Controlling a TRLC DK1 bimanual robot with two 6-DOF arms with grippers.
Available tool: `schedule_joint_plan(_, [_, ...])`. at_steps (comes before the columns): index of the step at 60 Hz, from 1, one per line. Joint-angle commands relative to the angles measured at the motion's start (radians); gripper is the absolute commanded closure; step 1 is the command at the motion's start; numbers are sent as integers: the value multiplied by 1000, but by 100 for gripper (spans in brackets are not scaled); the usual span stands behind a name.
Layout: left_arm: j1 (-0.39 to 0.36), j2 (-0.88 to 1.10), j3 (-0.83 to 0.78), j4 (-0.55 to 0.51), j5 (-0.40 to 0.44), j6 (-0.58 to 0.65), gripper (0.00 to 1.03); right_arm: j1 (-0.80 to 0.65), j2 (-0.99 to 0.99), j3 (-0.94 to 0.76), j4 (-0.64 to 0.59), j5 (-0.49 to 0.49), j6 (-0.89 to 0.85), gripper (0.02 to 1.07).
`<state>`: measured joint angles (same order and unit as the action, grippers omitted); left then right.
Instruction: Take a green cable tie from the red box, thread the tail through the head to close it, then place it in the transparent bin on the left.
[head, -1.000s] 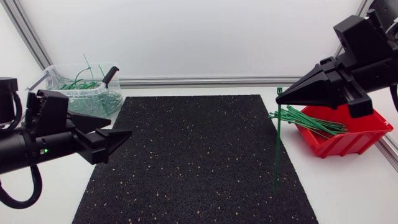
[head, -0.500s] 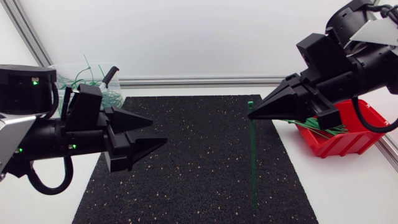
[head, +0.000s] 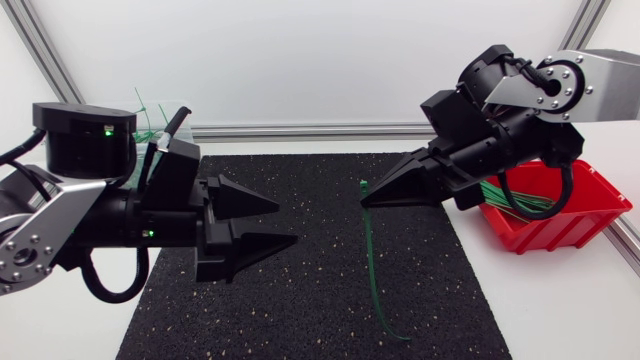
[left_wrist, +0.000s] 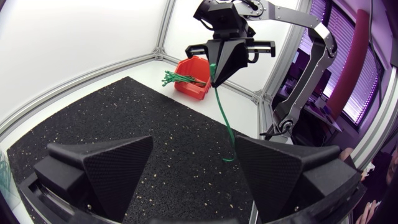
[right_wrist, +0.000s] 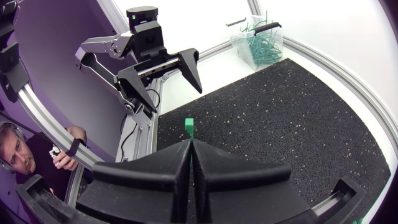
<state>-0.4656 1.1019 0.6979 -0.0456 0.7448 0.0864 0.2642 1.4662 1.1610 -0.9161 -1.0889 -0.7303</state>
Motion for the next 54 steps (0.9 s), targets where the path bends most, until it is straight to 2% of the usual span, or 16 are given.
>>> schedule_joint_plan(1, [12, 53, 51, 20, 41, -10, 12, 20, 17, -17, 33, -25, 49, 101])
schedule_joint_plan(5, [25, 81, 72, 20, 110, -20, 12, 32, 20, -14, 57, -40, 77, 101])
schedule_joint_plan(9, [31, 88, 92, 20, 142, -34, 12, 49, 20, -9, 79, -48, 101, 101])
schedule_joint_plan(31, [19, 113, 124, 30, 191, -51, 12, 66, 25, 35, 112, -180, 213, 101])
schedule_joint_plan(54, [27, 159, 176, 38, 242, -79, 12, 75, 19, 49, 95, -258, 247, 101])
